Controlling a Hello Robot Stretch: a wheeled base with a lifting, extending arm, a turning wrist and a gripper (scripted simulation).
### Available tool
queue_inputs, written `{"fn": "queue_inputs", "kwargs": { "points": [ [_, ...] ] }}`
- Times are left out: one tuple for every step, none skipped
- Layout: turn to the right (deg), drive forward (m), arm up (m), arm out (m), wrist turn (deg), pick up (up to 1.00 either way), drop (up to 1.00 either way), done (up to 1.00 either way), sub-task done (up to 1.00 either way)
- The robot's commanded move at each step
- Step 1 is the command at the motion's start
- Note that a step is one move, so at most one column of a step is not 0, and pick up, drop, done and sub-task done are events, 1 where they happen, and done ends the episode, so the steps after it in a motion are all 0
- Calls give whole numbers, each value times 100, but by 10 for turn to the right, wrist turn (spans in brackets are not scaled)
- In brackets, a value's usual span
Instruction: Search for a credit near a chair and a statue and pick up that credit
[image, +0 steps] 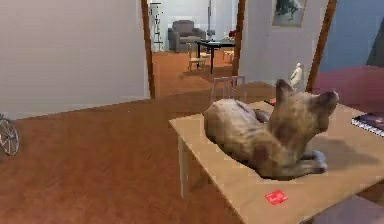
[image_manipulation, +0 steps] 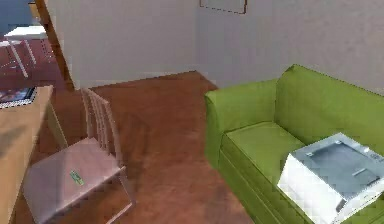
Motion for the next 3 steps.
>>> {"fn": "queue_inputs", "kwargs": {
  "points": [
    [-450,0,0,0,0,0,0,0,0],
    [-150,0,0,0,0,0,0,0,0],
    [-30,0,0,0,0,0,0,0,0]
  ]
}}
